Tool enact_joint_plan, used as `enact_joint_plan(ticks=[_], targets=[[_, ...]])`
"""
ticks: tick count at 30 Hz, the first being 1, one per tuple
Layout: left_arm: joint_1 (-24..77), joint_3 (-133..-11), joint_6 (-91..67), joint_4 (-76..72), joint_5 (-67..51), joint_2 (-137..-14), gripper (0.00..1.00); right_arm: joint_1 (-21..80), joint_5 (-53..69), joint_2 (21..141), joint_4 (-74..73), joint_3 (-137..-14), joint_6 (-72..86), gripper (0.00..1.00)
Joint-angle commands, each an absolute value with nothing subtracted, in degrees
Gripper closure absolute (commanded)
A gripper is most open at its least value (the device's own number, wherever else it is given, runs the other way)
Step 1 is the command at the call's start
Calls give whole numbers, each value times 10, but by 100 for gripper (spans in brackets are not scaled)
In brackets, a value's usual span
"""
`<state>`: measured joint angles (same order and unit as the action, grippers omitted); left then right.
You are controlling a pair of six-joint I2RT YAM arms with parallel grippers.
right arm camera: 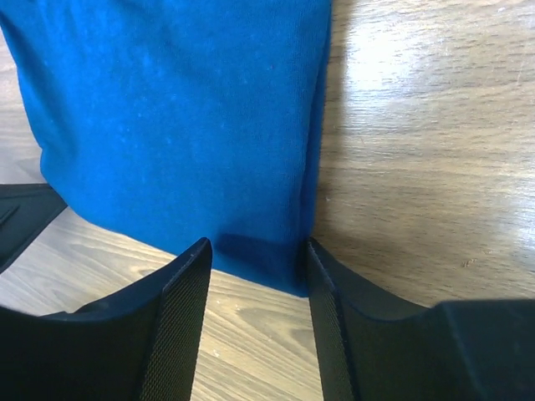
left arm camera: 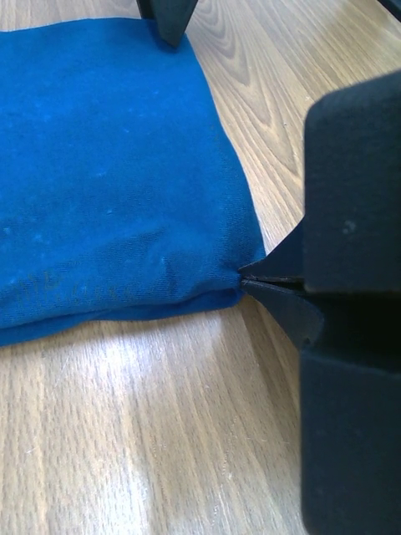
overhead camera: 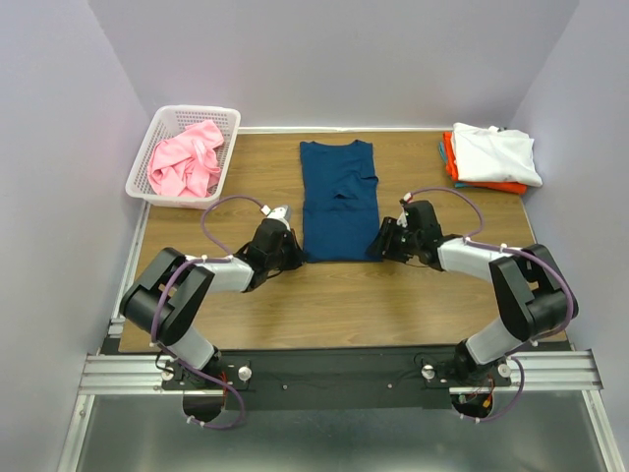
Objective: Fold and stack the t-shirts
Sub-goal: Fold the tshirt
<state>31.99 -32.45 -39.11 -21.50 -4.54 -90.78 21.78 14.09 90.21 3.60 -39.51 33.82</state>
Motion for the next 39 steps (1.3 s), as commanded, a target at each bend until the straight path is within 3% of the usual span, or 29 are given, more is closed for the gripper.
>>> enact_joint_plan(ticks=[1,8,19,29,39], targets=[[318,-312,-393,-228,-43,-899,100,225,123,913,-5,-359,351,45],[318,-295,-398,-234,-49,-897,100,227,121,907,-6,-341,352,56],[322,-237,-417,-247,-57,-851,100,241,132,860,-13,-305,353,94],[381,-149,-489,-213,-29,-687,100,305,140,725,-67,-259,387,99],[428,-118,-559,-78,28,-434,100,326,177,548,-169,-261,420,99]])
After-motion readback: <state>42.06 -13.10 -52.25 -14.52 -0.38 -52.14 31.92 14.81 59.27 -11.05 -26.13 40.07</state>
